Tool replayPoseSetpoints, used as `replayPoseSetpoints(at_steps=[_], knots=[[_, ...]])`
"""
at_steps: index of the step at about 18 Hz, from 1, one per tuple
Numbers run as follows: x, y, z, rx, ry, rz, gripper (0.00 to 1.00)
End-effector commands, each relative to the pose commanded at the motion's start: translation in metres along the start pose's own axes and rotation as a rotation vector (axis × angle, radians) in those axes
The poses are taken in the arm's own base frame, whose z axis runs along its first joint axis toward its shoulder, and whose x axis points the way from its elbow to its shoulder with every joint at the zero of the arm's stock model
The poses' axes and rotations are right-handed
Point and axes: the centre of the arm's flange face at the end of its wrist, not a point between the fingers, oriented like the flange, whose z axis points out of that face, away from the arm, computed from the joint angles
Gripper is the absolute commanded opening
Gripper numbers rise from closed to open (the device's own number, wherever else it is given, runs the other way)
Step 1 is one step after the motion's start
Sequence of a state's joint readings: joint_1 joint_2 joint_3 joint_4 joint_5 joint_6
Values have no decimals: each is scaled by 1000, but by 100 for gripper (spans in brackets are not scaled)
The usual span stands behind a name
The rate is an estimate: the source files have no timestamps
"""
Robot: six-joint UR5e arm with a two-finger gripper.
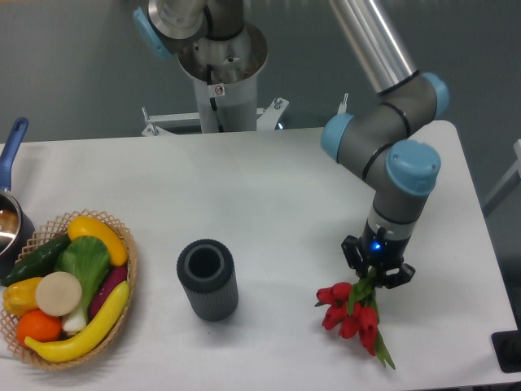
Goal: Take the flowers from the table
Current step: 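Lift the red tulip bunch up off the table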
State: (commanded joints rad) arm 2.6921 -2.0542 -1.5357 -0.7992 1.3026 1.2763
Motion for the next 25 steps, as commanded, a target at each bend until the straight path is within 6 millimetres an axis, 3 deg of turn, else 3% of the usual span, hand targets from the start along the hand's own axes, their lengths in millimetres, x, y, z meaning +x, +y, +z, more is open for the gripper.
replayPoseSetpoints(at_steps=[7, 8, 10, 14, 25], knots=[[-20, -12, -97, 374, -24, -121, 28], [-22, -9, -101, 415, -14, -136, 28], [-27, 2, -130, 510, -24, -152, 28], [-30, 15, -151, 617, -9, -195, 28], [-30, 13, -157, 674, 8, -195, 28]])
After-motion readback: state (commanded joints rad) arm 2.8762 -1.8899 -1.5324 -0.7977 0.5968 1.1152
